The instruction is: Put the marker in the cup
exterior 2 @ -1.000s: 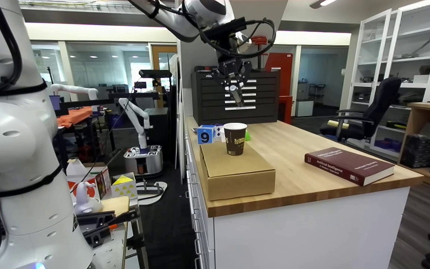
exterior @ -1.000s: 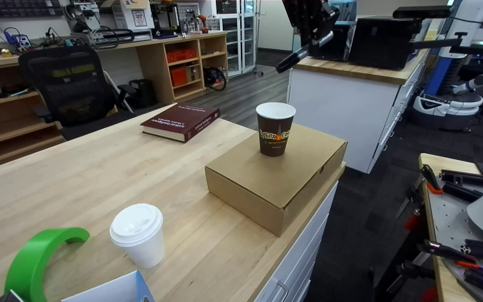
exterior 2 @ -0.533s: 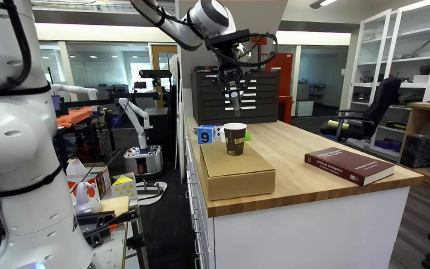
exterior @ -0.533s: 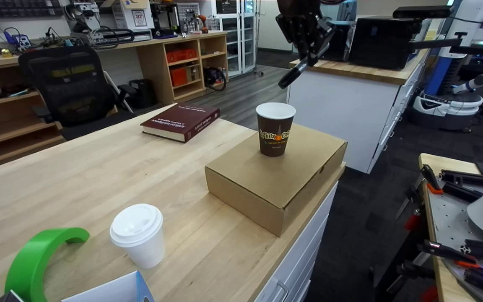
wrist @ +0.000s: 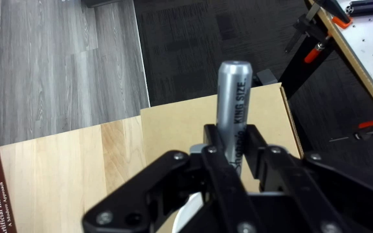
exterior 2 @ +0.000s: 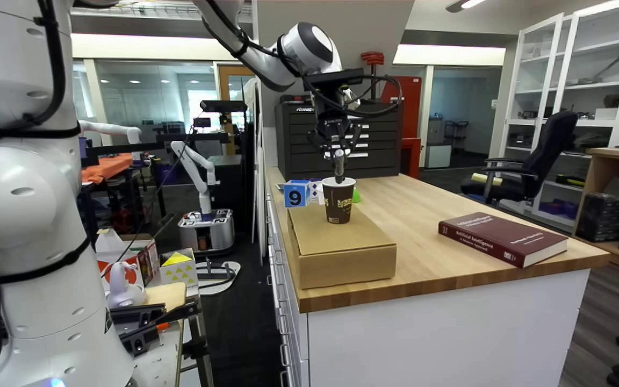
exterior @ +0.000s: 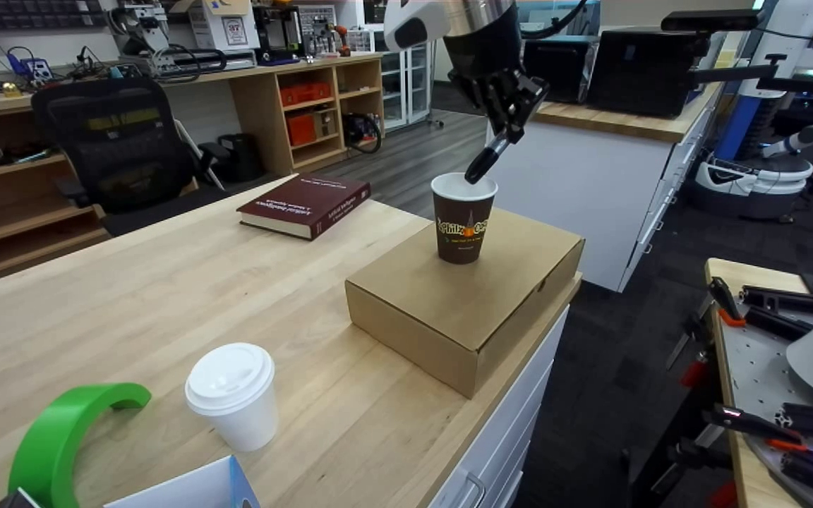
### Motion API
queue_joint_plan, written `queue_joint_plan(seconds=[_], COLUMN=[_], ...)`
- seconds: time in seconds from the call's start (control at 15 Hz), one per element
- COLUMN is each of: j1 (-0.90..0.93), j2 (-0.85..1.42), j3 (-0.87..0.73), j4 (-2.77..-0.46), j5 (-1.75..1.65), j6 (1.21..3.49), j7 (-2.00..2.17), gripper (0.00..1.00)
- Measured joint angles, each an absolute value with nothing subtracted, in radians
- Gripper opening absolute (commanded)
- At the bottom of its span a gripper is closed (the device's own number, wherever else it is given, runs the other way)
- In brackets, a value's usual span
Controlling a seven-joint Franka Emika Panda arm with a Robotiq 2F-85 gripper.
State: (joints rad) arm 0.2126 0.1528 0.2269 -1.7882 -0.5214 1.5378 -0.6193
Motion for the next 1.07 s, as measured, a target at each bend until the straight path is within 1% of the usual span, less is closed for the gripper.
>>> queue_joint_plan(seconds=[0.53,0.6,0.67,0.8,1.07], j1=[0.262,0.268,0.275,0.287,0.289], j2=[0.241,0.251,0.260,0.276,0.284], j3=[0.252,0.256,0.257,0.259,0.261], j4=[-1.711,-1.703,-1.696,-1.685,-1.666], j5=[-0.580,-0.589,-0.598,-0.614,-0.618], j6=[1.488,1.478,1.470,1.457,1.444], j7=[-0.660,-0.664,-0.667,-0.669,-0.669], gripper=[0.06,0.48,0.49,0.61,0.87])
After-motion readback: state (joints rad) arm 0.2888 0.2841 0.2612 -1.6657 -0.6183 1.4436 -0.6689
